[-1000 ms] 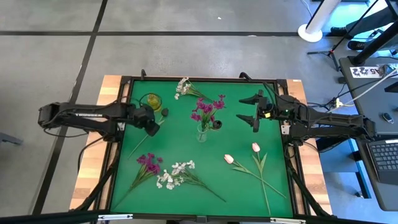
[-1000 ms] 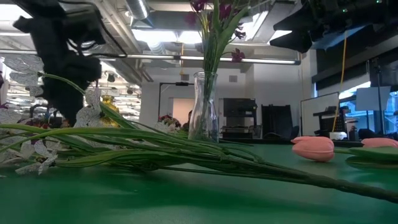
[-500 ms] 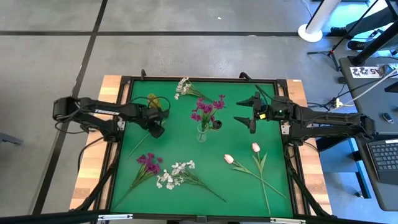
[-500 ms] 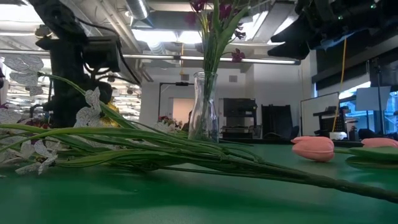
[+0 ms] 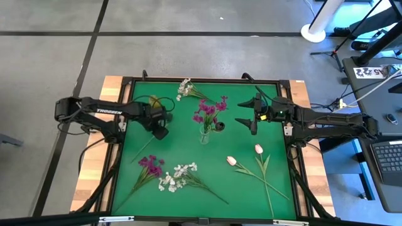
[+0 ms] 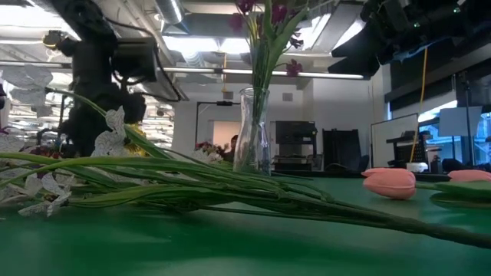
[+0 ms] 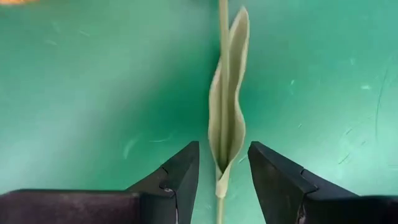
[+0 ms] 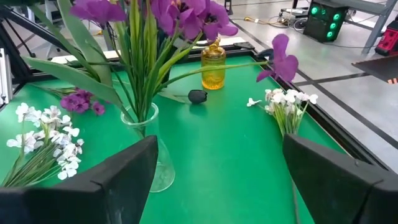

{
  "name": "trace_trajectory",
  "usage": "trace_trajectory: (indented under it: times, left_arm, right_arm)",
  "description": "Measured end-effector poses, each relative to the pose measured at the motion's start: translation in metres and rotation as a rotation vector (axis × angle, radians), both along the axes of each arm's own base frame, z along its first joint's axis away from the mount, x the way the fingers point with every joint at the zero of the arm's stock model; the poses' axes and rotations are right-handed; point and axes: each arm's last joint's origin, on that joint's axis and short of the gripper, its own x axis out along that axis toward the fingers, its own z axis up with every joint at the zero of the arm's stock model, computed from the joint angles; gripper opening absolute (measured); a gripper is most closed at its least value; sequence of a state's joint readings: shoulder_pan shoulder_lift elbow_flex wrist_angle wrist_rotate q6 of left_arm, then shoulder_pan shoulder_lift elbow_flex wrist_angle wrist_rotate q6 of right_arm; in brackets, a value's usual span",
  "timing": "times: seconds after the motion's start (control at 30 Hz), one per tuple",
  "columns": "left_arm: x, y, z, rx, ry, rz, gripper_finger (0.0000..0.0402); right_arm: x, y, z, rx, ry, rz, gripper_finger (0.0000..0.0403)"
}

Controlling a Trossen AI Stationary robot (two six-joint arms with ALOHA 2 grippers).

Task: Sort flowers into vase by color
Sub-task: Put the black tulip into the transparent vase

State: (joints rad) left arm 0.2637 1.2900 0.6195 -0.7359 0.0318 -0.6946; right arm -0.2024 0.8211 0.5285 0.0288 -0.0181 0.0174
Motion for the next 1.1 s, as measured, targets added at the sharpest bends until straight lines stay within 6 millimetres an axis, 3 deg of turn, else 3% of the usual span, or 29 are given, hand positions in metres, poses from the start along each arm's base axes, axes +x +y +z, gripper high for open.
trace_trajectory:
  times: [0.2, 1.1]
  left_arm:
    - [0.008, 0.003, 0.012, 0.032, -0.028, -0.013, 0.0137]
    - [0.009, -0.009, 0.011, 0.072, -0.006, -0.054, 0.0137]
  right_arm:
    - [0.000, 0.000, 0.000, 0.000, 0.000, 0.000, 0.0344]
    - [0.000, 0.000, 0.000, -0.020, 0.007, 0.004, 0.0344]
